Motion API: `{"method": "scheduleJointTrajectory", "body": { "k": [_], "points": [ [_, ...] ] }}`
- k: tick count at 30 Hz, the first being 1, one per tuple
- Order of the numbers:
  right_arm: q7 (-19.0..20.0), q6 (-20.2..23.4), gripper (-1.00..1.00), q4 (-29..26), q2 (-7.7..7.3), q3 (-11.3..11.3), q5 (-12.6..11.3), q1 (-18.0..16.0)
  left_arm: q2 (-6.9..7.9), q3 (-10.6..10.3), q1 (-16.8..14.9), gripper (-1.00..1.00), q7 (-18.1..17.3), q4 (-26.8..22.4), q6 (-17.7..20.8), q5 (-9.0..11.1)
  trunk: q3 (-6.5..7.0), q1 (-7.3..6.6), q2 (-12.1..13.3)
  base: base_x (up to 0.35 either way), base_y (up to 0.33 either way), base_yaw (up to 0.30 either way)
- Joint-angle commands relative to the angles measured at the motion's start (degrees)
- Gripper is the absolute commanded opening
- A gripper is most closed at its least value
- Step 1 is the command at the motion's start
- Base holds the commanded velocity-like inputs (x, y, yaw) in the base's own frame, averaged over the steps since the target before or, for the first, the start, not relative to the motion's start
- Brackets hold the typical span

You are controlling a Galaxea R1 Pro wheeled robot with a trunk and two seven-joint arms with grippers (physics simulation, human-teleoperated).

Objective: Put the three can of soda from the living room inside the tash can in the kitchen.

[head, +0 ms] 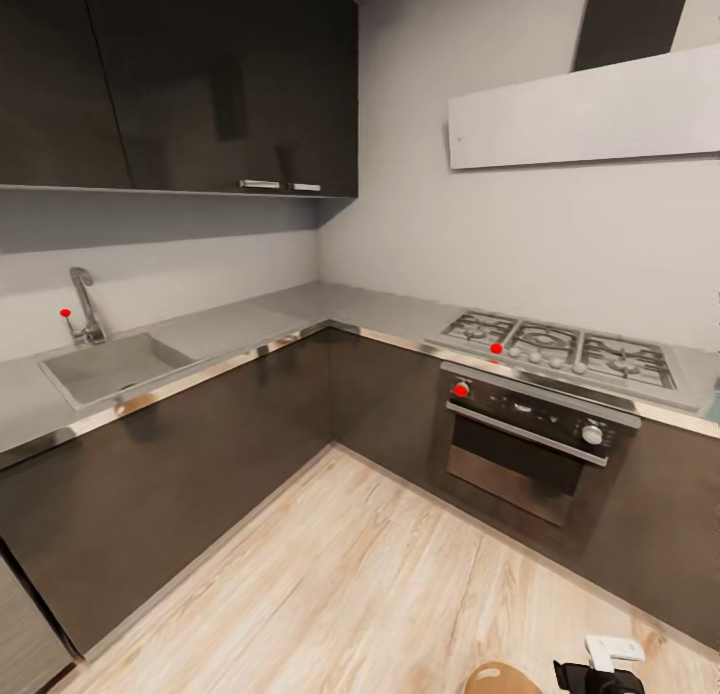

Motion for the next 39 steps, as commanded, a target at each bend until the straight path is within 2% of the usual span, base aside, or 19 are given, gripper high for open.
{"method": "scheduleJointTrajectory", "body": {
  "k": [1, 17, 39],
  "points": [
    [0.00, 0.00, 1.00, 0.00, 0.00, 0.00, 0.00, 0.00, 0.00, 0.00, 0.00, 1.00, 0.00, 0.00, 0.00, 0.00, 0.00, 0.00, 0.00, 0.017, -0.087, 0.000],
    [0.00, 0.00, 1.00, 0.00, 0.00, 0.00, 0.02, 0.00, 0.00, 0.07, 0.00, 1.00, 0.07, 0.00, -0.09, 0.00, -0.18, 0.00, 0.00, 0.002, -0.012, 0.000],
    [0.00, 0.00, 1.00, 0.00, 0.00, 0.00, 0.02, 0.00, 0.00, 0.07, 0.00, 1.00, 0.07, 0.00, -0.09, 0.00, -2.06, 0.00, 0.00, 0.000, 0.000, 0.000]
  ]
}}
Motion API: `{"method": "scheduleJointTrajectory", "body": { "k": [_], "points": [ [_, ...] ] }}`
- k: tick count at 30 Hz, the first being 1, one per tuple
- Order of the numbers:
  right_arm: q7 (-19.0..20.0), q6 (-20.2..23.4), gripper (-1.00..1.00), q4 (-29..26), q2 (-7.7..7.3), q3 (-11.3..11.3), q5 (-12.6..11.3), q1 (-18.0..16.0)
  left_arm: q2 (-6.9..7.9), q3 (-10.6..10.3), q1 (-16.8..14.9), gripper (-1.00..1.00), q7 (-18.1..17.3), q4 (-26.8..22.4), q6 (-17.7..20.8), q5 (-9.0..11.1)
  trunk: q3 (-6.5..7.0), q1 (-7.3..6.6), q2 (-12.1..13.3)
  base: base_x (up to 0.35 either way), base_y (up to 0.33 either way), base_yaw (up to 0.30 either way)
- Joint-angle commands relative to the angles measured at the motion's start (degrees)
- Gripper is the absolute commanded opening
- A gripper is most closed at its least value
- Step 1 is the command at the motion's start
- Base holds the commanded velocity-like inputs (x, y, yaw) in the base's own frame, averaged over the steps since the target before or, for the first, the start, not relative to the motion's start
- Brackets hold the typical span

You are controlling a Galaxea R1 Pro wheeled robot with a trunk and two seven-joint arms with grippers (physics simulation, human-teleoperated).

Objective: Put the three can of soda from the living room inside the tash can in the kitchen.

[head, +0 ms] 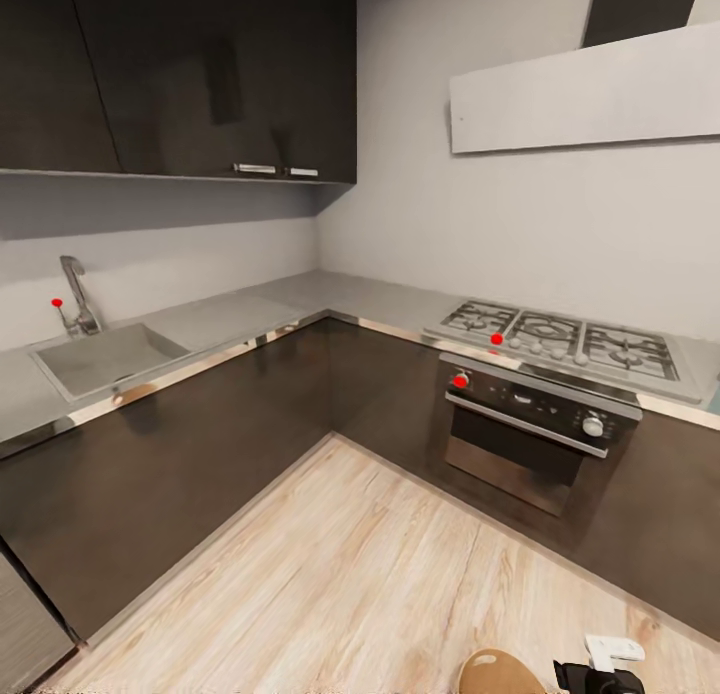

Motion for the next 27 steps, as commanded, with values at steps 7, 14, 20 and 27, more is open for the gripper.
{"method": "scheduleJointTrajectory", "body": {
  "k": [7, 14, 20, 27],
  "points": [
    [0.00, 0.00, 1.00, 0.00, 0.00, 0.00, 0.00, 0.00, 0.00, 0.00, 0.00, 1.00, 0.00, 0.00, 0.00, 0.00, -0.64, 0.00, 0.00, 0.000, 0.000, 0.000],
    [0.00, 0.00, 1.00, 0.00, 0.00, 0.00, 0.00, 0.00, 0.00, 0.00, 0.00, 1.00, -0.04, 0.00, 0.00, 0.00, -1.27, 0.00, 0.00, 0.000, 0.000, 0.000],
    [0.00, 0.00, 1.00, 0.00, 0.00, 0.00, 0.00, 0.00, 0.00, 0.00, 0.00, 1.00, -0.07, 0.00, 0.00, 0.00, -1.82, 0.00, 0.00, 0.000, 0.000, 0.000],
    [0.00, 0.00, 1.00, 0.00, 0.00, 0.00, -0.02, 0.00, 0.00, 0.00, 0.00, 1.00, -0.08, 0.00, -0.01, 0.00, -2.45, 0.00, 0.00, 0.000, 0.000, 0.000]
  ]
}}
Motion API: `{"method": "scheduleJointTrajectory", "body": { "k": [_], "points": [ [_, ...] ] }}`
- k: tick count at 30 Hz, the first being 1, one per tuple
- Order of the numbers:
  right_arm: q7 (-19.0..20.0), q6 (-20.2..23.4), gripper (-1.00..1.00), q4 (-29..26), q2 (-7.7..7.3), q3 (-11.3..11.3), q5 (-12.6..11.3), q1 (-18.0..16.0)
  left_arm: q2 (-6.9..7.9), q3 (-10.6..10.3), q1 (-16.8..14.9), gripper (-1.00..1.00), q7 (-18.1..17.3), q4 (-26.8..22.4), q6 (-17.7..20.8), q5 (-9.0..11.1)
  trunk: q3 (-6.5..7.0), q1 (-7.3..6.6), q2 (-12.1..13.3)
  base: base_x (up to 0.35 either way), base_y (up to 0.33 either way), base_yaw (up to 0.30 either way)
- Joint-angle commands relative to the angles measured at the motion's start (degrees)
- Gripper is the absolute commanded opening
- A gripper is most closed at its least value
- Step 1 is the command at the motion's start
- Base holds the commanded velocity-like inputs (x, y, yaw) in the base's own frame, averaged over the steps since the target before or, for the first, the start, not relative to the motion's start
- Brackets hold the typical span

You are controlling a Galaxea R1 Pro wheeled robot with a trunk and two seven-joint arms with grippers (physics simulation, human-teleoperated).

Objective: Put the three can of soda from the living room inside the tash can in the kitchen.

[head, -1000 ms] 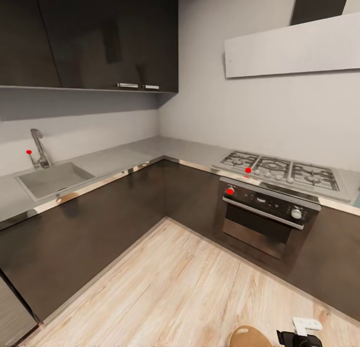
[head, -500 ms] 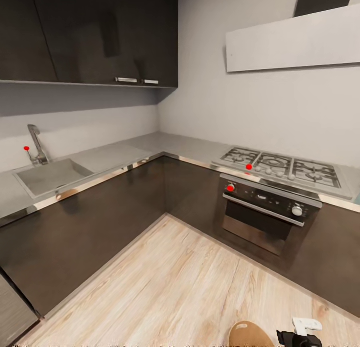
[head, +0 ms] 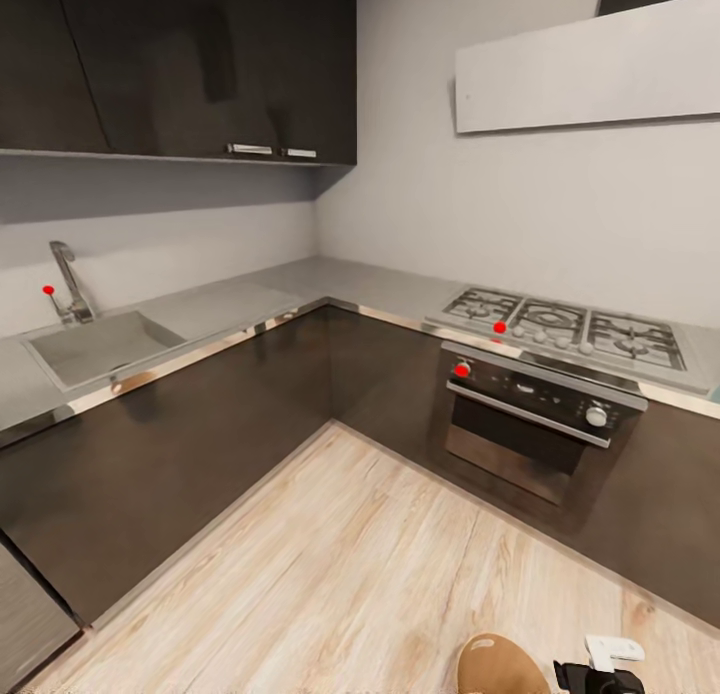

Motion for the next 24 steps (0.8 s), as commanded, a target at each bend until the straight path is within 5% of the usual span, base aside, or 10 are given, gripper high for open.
{"method": "scheduleJointTrajectory", "body": {
  "k": [1, 16, 24],
  "points": [
    [0.00, 0.02, 1.00, 0.00, 0.00, 0.00, 0.00, 0.00, 0.00, 0.00, 0.00, 1.00, 0.00, 0.00, 0.00, 0.00, -0.09, 0.00, 0.00, 0.000, 0.000, 0.000],
    [0.00, 0.02, 1.00, 0.00, -0.03, -0.04, 0.02, -0.02, 0.00, -0.03, 0.00, 1.00, -0.08, -0.07, -0.06, 0.00, -4.15, 3.29, -6.02, 0.000, 0.000, 0.000],
    [0.00, 0.00, 1.00, -0.06, 0.00, -0.01, 0.02, -0.10, 0.21, -0.01, 0.00, 1.00, -0.09, -0.35, -0.05, 0.00, -4.90, 3.29, -6.02, 0.000, 0.000, 0.000]
  ]
}}
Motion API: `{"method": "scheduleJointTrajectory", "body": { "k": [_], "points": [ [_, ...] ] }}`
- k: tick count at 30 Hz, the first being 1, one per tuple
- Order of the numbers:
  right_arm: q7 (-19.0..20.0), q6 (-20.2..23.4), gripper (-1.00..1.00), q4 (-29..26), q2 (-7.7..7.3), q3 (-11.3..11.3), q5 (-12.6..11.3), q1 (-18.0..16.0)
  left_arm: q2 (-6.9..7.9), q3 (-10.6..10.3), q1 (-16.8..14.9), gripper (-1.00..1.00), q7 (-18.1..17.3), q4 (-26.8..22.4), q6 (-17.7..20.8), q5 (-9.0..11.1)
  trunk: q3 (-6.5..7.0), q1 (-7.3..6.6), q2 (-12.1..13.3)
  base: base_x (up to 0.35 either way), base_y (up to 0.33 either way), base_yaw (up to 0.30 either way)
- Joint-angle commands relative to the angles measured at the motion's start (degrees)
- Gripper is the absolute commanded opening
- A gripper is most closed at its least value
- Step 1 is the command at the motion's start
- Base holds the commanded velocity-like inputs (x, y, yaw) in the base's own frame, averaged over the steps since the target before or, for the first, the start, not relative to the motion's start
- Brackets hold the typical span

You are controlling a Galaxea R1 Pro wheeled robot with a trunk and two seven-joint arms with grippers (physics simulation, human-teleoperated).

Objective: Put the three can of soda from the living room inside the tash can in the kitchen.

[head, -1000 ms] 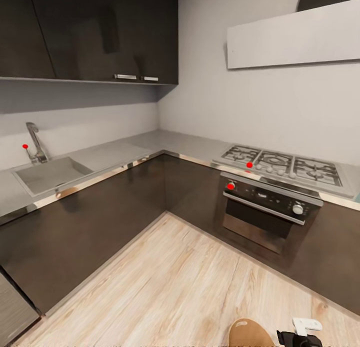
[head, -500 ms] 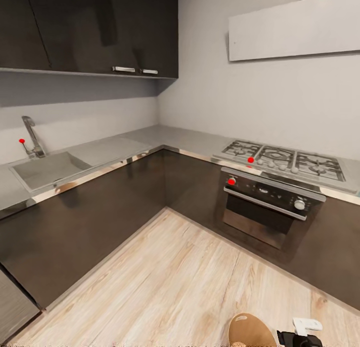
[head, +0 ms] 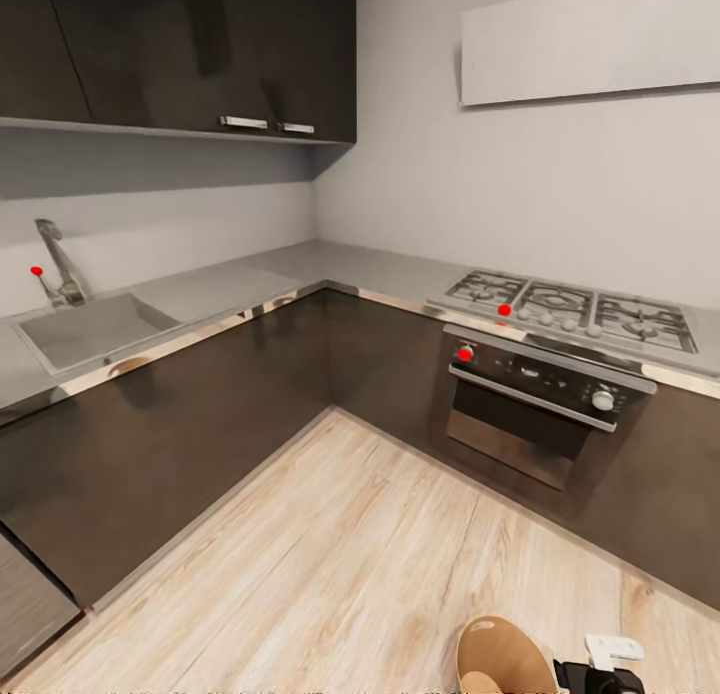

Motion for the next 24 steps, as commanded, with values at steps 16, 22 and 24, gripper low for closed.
{"method": "scheduleJointTrajectory", "body": {
  "k": [16, 22, 24],
  "points": [
    [0.00, 0.00, 1.00, -1.11, 0.23, 0.01, 0.00, -0.15, 2.31, 0.01, 0.00, 1.00, 0.00, -0.43, -0.02, 0.09, -2.75, 1.54, -2.81, 0.000, 0.000, 0.000],
    [0.00, 0.00, 1.00, -1.60, 0.26, 0.01, 0.00, -0.16, 2.33, 0.01, 0.00, 1.00, 0.00, -0.44, -0.02, 0.09, -4.39, 2.85, -5.21, 0.000, 0.000, 0.000],
    [0.00, 0.00, 1.00, -1.63, 0.26, 0.01, 0.00, -0.17, 2.33, 0.01, 0.00, 1.00, 0.00, -0.44, -0.02, 0.09, -4.93, 3.29, -6.02, 0.000, 0.000, 0.000]
  ]
}}
